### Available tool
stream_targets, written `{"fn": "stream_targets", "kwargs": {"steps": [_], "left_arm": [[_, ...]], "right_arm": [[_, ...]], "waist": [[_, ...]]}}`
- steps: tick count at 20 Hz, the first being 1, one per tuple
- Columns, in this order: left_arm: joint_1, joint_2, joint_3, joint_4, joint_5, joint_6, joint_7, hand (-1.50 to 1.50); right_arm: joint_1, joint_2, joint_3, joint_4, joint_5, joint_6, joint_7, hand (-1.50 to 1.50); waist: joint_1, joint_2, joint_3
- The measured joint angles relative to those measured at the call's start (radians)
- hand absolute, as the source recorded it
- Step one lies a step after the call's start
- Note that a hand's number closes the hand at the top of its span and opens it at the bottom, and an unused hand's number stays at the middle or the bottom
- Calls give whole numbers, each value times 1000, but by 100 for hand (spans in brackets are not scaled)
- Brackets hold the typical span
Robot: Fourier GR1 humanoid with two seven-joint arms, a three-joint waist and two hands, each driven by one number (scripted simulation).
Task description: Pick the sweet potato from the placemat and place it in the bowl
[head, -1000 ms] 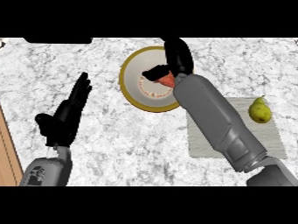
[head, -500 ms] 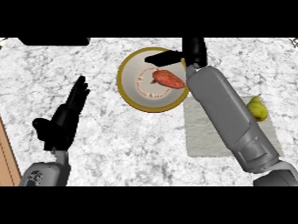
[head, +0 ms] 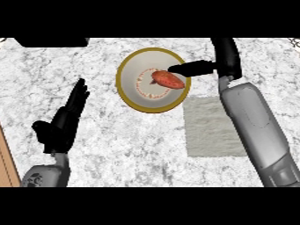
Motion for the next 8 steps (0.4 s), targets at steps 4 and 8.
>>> {"fn": "stream_targets", "kwargs": {"steps": [4, 8], "left_arm": [[-7, -6, 1, 11, -2, 1, -6, 0], [-15, -10, -5, -19, -7, 5, 32, 0]], "right_arm": [[111, -13, 6, -130, -30, 68, -2, -150], [189, -25, 8, -221, -38, 119, 7, -150]], "waist": [[2, 1, 0], [6, 2, 0]]}}
